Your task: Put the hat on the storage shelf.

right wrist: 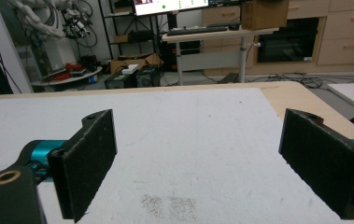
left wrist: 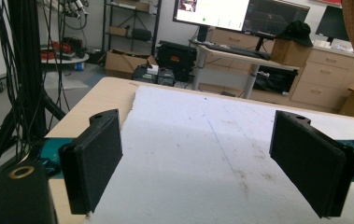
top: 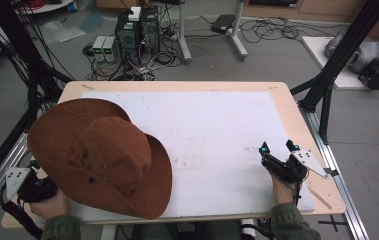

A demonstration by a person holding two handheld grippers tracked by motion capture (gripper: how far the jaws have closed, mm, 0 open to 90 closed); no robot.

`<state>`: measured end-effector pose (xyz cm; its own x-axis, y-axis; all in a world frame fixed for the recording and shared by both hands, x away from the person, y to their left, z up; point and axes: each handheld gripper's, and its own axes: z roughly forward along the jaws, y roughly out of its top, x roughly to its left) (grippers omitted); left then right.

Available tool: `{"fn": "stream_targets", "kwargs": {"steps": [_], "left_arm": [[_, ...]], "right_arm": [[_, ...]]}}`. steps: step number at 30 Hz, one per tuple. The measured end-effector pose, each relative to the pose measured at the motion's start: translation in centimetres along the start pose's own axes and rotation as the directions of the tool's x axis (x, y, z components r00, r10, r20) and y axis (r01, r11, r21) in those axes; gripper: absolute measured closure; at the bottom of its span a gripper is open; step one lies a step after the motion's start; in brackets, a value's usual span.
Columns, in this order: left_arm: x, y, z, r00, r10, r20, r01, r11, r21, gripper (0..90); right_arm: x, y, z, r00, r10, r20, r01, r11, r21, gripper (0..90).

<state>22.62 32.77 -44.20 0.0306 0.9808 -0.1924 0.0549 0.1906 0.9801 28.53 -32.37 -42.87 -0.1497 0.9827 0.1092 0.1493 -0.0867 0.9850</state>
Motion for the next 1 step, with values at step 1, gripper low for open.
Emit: {"fn": "stream_targets", "kwargs": {"steps": [1], "left_arm": [[0.03,0.00,0.00,1.0000,0.000,-0.001,0.000,1.0000,-0.001,17.2]], "right_arm": [[0.03,-0.02,0.00,1.0000,0.002,-0.002,-0.002,1.000,0.003,10.5]]}}
